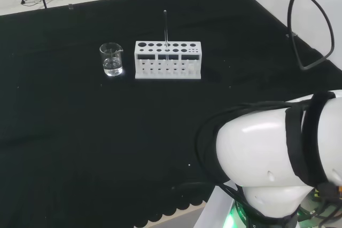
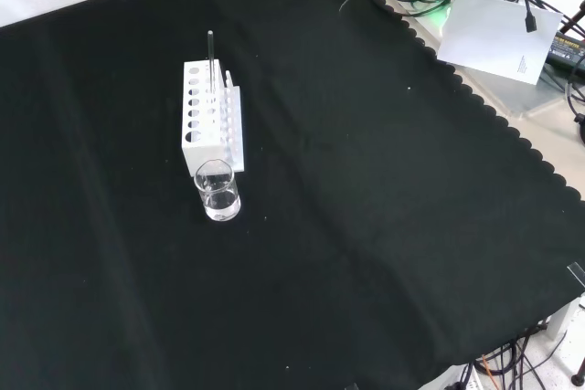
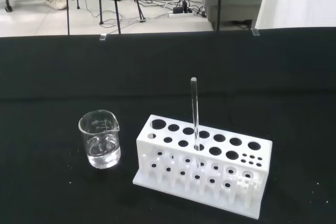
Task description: Take the glass rod from the white test tube rack.
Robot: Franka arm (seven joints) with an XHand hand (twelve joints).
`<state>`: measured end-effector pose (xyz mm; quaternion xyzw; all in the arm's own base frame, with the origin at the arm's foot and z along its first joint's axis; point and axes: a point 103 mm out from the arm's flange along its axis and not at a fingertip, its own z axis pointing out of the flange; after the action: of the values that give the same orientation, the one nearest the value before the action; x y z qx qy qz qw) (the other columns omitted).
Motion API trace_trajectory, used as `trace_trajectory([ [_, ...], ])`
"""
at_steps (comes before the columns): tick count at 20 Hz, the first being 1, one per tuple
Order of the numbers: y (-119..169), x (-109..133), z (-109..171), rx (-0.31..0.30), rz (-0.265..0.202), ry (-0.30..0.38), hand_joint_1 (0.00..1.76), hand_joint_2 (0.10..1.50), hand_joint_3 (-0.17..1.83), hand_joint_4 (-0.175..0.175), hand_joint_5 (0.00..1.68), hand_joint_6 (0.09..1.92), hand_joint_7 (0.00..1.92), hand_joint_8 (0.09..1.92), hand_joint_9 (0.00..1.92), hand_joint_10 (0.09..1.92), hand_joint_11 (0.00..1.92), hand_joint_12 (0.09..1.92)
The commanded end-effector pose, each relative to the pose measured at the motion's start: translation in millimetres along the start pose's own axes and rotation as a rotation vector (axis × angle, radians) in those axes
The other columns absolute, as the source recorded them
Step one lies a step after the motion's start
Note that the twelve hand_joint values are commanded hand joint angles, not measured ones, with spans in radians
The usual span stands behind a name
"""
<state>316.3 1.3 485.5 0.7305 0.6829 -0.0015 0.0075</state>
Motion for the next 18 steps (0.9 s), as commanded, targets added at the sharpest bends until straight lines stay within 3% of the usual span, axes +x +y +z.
trace_trajectory([
  [1,20.5,4.7,8.6,0.02,-0.032,-0.002,0.35,1.18,0.03,-0.1,0.0,0.09,0.0,0.09,0.03,0.09,0.0,0.28],
  [8,57.4,4.6,15.7,0.041,-0.036,-0.002,0.34,1.17,0.03,-0.099,0.0,0.09,0.0,0.09,0.01,0.14,0.0,0.36],
  [18,109.5,1.7,52.5,0.09,-0.047,0.003,0.3,1.18,0.03,-0.094,0.0,0.09,0.0,0.09,0.0,0.21,0.0,0.42],
])
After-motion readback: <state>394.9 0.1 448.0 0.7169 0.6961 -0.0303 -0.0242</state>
